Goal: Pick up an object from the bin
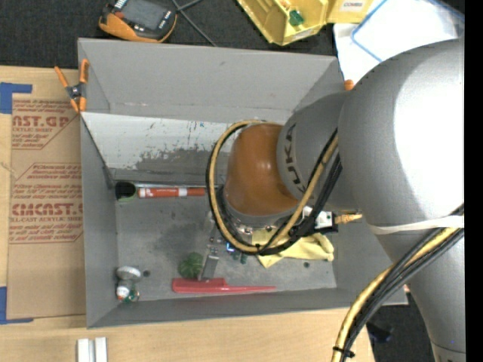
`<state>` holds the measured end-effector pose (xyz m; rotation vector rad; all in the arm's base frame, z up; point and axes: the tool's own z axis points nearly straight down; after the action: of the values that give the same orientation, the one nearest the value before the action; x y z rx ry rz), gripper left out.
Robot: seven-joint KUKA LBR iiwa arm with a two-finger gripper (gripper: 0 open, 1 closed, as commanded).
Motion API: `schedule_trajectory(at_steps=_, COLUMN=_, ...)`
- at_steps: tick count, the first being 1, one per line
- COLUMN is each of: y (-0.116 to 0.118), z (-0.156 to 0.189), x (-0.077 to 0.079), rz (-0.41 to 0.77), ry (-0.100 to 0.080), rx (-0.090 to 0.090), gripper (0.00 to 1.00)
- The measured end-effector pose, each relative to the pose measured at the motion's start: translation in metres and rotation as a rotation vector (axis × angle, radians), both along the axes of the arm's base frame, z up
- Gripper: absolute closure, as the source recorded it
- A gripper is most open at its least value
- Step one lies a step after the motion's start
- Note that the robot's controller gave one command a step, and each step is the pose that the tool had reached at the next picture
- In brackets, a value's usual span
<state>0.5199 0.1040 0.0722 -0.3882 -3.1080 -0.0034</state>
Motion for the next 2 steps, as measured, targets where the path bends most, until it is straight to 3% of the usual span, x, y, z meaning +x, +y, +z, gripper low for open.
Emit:
schedule_trajectory(at_steps=1, y=0.0173, z=-0.0021, x=-0.0381, rz=-0.123, ry=-0.014, rx=0.000, gripper=1.00)
schedule_trajectory(at_steps=2, y=0.0173, z=-0.0021, x=-0.0381, rz=-0.123, ry=-0.014, rx=0.000, gripper=1.00)
